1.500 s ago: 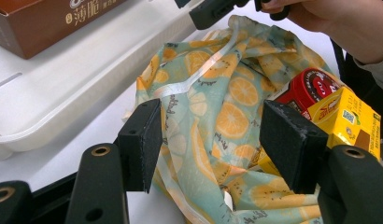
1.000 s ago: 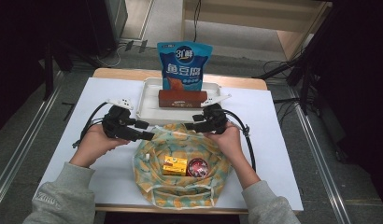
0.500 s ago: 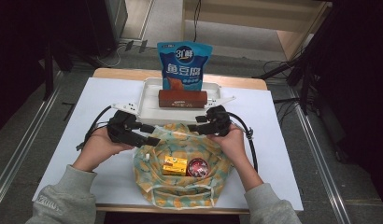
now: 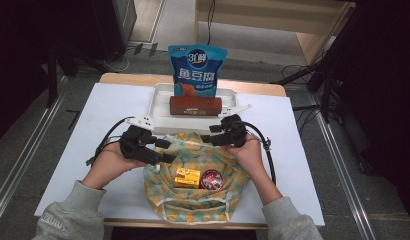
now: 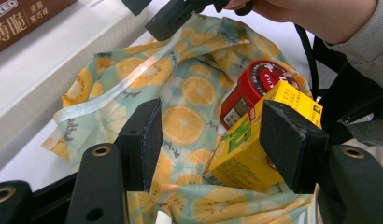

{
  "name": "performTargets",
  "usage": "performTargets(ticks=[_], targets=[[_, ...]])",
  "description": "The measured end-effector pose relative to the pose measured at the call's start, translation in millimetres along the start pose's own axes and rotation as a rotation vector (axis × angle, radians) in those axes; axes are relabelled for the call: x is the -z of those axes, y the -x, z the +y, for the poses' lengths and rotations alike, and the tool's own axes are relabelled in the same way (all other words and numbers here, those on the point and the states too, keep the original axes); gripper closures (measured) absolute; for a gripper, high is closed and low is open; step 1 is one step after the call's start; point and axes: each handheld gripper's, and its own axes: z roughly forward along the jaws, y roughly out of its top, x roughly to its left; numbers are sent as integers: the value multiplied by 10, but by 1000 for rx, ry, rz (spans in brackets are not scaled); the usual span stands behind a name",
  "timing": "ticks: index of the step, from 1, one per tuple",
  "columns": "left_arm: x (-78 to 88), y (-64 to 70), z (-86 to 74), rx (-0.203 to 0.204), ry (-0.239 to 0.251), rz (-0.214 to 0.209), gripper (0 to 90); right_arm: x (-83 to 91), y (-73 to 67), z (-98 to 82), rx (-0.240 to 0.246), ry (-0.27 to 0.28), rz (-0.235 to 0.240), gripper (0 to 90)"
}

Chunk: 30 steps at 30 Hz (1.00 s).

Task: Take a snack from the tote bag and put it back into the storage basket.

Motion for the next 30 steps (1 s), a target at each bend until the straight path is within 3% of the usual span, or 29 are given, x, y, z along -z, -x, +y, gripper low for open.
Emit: performTargets(ticks=[13, 30], targets=[[-41, 151, -2, -34, 5, -12, 402, 1, -3, -6, 0, -4, -4, 425], [-225, 313, -11, -87, -36, -57, 396, 12, 40, -14, -11, 0, -7, 425]])
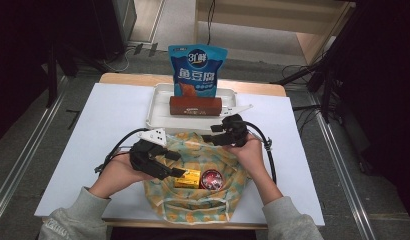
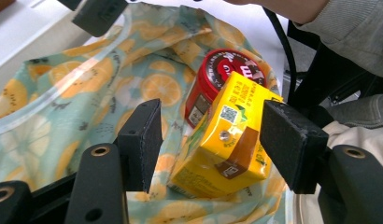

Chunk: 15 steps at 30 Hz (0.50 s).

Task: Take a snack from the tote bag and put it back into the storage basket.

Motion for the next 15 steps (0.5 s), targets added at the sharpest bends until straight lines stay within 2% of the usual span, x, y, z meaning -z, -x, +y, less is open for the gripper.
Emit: performTargets(ticks=[4, 11, 15], targets=[[-54, 29, -8, -25, -15, -10, 395, -4, 5, -3, 1, -2, -2, 425], [-105, 39, -15, -24, -17, -41, 387, -4, 17, -5, 0, 0, -4, 425], [-138, 60, -18, -38, -35, -54, 386, -6, 17, -6, -1, -1, -5, 425]])
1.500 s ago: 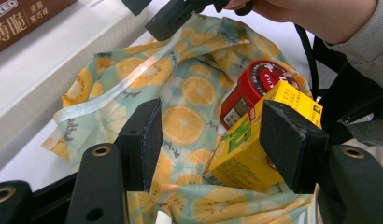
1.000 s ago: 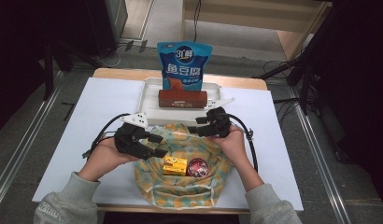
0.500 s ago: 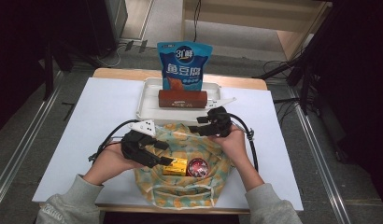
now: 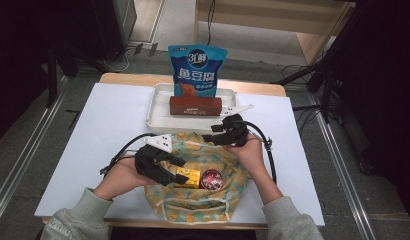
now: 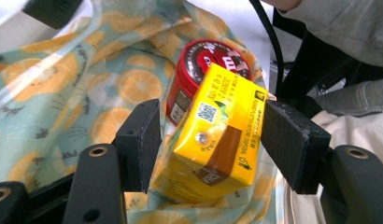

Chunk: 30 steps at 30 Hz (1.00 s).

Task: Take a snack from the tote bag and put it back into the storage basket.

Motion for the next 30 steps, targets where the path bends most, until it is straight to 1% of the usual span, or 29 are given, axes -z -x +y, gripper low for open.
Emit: performTargets(ticks=[3, 6, 8, 9, 11, 13, 15, 19, 21, 22, 23, 27, 29, 30], targets=[[-68, 1, -14, 0, -21, -10, 381, 0, -1, 0, 1, -2, 0, 425], [-115, 4, -29, -7, -29, -16, 380, 0, 0, -1, -1, -2, 1, 425], [-132, 6, -35, -13, -26, -17, 376, 0, 0, -1, -1, -2, 1, 425], [-143, 12, -37, -19, -26, -11, 376, -1, 0, -1, -1, -2, 1, 425], [-177, 13, -49, -25, -44, 2, 384, -7, -1, -2, 2, -4, 1, 425], [-192, -1, -62, -22, -41, -5, 386, -12, -2, -3, 1, -5, 2, 425], [-207, -16, -75, -7, -34, -15, 385, -13, -2, -3, 1, -5, 2, 425], [-224, -26, -84, 3, -40, -28, 406, -14, 1, -3, -1, -6, 5, 424], [-225, -29, -82, 20, -40, -35, 414, -10, 3, -4, -10, 3, 24, 423], [-226, -28, -82, 16, -39, -36, 421, -7, 1, -1, -10, 9, 31, 423], [-225, -25, -81, 9, -40, -33, 425, -5, -2, 1, -9, 10, 31, 422], [-215, -24, -76, 3, -39, -21, 452, -10, -5, -1, 1, 6, 25, 421], [-205, -35, -66, 22, -37, -12, 460, -20, -5, -4, 3, 2, 24, 421], [-205, -35, -66, 22, -37, -12, 462, -21, -5, -4, 4, 0, 24, 421]])
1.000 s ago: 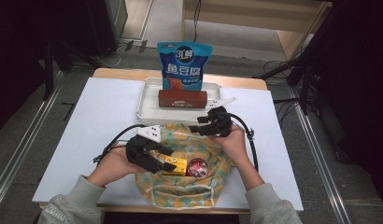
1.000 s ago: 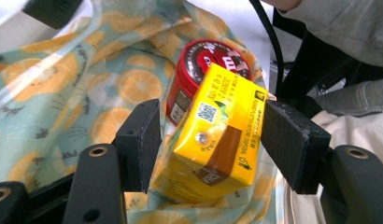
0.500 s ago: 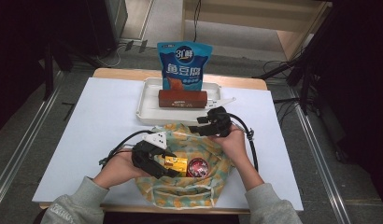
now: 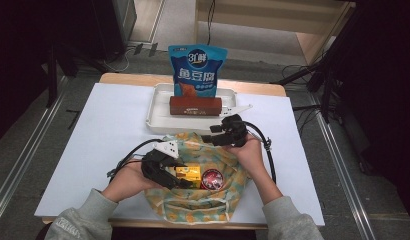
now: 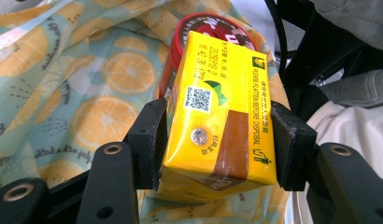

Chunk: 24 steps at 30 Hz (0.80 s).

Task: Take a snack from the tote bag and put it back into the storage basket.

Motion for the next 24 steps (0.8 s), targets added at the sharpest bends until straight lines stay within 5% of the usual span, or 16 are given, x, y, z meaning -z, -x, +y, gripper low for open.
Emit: performTargets(ticks=[24], targets=[[169, -49, 42, 57, 28, 73, 510, -6, 1, 0, 2, 0, 7, 419]])
